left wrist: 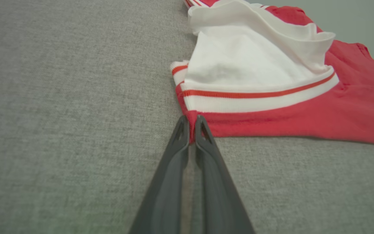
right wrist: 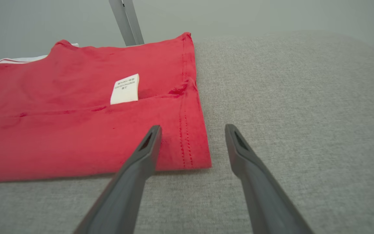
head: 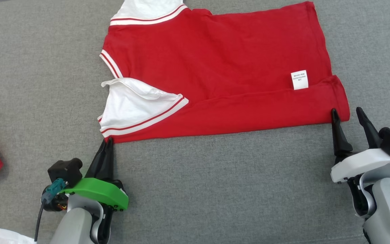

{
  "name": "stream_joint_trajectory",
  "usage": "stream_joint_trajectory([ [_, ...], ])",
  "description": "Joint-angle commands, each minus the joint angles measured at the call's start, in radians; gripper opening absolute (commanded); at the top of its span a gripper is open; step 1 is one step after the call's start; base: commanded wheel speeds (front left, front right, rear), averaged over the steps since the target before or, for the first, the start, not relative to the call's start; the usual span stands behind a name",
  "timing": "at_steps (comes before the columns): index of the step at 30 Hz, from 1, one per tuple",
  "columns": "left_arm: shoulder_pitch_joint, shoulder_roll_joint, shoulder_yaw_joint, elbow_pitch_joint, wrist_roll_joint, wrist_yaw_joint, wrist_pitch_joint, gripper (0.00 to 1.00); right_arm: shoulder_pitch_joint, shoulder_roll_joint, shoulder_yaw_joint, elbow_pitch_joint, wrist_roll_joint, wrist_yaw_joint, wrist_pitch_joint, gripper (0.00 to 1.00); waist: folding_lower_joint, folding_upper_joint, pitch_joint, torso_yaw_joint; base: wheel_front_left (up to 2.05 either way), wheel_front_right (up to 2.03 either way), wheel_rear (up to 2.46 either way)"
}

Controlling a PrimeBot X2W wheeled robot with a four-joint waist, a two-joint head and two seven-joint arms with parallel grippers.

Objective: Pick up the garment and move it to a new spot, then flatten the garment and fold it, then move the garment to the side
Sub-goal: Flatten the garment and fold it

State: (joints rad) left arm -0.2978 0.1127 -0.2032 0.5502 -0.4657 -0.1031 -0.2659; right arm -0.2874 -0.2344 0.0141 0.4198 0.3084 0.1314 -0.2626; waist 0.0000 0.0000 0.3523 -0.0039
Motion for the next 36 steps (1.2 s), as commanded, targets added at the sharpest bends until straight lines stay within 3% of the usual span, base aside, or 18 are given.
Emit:
stream_joint_trajectory([
  [1,0.006,0.012,-0.004,0.005,0.008,-0.003,0.004,0.00,-0.012,0.000,-0.005,0.018,0.013,-0.001,-0.003,1.00,0.0000,0.0000,0.003,0.011,0.00,0.00,0.00],
  [8,0.003,0.014,-0.009,-0.041,0.020,-0.013,0.002,0.00,-0.028,-0.005,0.002,0.126,0.034,-0.001,-0.002,0.98,0.0000,0.0000,0.001,0.039,0.00,0.00,0.00],
  [9,0.006,0.013,-0.011,-0.046,0.021,-0.015,0.002,0.00,-0.028,-0.008,0.007,0.132,0.039,-0.001,-0.002,0.47,0.0000,0.0000,0.000,0.040,0.00,0.00,0.00],
  [10,0.008,0.014,-0.013,-0.053,0.023,-0.017,0.002,0.00,-0.029,-0.009,0.014,0.133,0.043,-0.001,-0.002,0.20,0.0000,0.0000,-0.001,0.040,0.00,0.00,0.00],
  [11,0.012,0.015,-0.014,-0.059,0.023,-0.017,0.002,0.00,-0.028,-0.012,0.021,0.132,0.046,-0.001,-0.002,0.00,0.0000,0.0000,-0.003,0.040,0.00,0.00,0.00],
  [26,0.131,0.050,-0.013,-0.207,0.027,-0.022,0.002,0.00,0.026,-0.081,0.078,0.085,0.121,-0.001,-0.003,0.00,0.0000,0.0000,-0.045,0.047,0.00,0.00,0.00],
  [36,0.258,0.060,-0.031,-0.312,0.011,-0.001,0.036,0.00,0.130,-0.126,0.083,-0.004,0.164,-0.002,-0.003,0.00,0.0000,0.0000,-0.072,0.056,0.00,0.00,0.00],
])
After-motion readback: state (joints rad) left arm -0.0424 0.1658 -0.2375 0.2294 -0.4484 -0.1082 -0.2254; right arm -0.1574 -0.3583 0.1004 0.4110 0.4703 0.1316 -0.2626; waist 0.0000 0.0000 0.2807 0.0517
